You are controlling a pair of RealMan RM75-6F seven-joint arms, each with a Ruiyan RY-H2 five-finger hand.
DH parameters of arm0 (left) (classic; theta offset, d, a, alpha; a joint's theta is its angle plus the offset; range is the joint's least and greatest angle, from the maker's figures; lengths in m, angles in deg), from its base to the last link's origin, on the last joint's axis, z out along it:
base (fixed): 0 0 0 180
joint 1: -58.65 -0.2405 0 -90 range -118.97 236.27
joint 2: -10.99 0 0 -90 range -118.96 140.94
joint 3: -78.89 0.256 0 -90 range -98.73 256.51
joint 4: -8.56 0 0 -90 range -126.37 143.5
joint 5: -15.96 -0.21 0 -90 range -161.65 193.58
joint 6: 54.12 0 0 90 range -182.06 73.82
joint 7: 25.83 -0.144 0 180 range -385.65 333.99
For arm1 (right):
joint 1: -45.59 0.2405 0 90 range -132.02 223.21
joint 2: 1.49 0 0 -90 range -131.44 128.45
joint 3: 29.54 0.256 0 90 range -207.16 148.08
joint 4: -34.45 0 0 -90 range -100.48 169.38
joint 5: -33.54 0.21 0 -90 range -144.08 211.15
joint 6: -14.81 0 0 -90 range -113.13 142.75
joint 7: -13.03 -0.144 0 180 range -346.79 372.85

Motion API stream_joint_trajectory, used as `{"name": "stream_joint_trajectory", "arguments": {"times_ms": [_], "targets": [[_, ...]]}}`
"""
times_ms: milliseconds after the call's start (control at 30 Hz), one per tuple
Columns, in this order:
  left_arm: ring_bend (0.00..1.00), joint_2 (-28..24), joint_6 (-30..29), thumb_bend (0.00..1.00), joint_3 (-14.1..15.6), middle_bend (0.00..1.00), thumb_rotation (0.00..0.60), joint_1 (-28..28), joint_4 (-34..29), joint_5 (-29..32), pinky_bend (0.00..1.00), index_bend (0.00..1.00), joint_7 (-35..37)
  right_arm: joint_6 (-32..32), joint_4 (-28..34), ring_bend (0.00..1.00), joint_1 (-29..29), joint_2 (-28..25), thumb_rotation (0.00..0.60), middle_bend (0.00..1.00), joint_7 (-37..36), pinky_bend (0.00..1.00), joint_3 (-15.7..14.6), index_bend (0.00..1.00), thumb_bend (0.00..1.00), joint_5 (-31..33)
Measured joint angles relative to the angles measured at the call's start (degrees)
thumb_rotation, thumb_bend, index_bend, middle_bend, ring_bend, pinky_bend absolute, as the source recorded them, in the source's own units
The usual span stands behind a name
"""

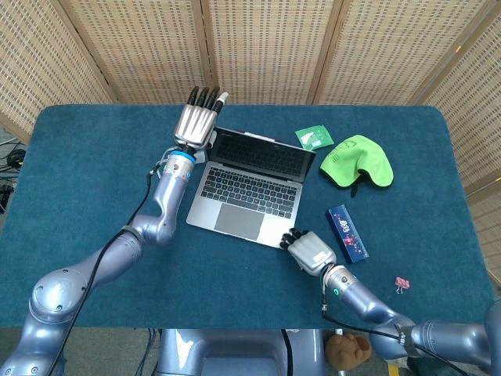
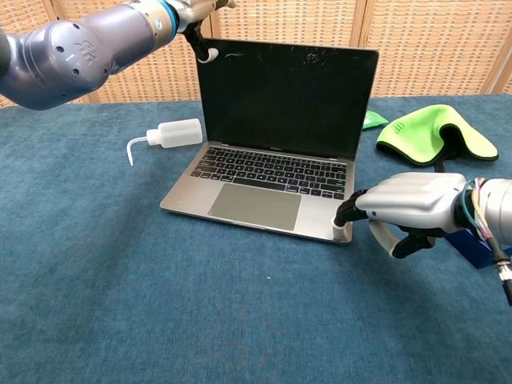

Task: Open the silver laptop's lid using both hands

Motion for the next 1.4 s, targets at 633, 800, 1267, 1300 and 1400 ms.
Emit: {"name": "stream_joint_trajectory", "arguments": {"times_ms": [633,800,1267,1300,1400], "targets": [[0.0,3.76,3.33,0.4,-1.31,0.0,0.6,3.91,10.1,-0.71,0.0,0.0,3.87,-0.2,-0.12,0.12,-0.06,-0.68,0.6,0.28,-1.7,0.28,-1.3,0.23,1.0,-1.41],[0.0,3.86,3.54,0.4,-1.34,0.0,0.6,4.15,10.79,-0.93,0.0,0.0,3.48,-0.12,-0.27,0.12,-0.09,-0.53,0.6,0.28,-1.49,0.28,-1.75,0.23,1.0,-1.66],[0.0,3.81,3.45,0.4,-2.1,0.0,0.6,4.03,11.43,-0.39,0.0,0.0,2.8,0.22,0.12,0.12,0.2,-0.2,0.6,0.28,-0.26,0.28,-2.14,0.23,1.0,-1.51],[0.0,3.75,3.39,0.4,-2.17,0.0,0.6,3.96,11.35,-0.35,0.0,0.0,2.84,0.28,0.13,0.12,0.22,-0.2,0.6,0.28,-0.11,0.28,-2.17,0.23,1.0,-1.43],[0.0,3.54,3.23,0.4,-2.19,0.0,0.6,3.67,10.9,-0.39,0.0,0.0,2.97,0.61,0.09,0.12,0.16,-0.15,0.6,0.28,0.0,0.28,-2.19,0.23,1.0,-1.3]]}}
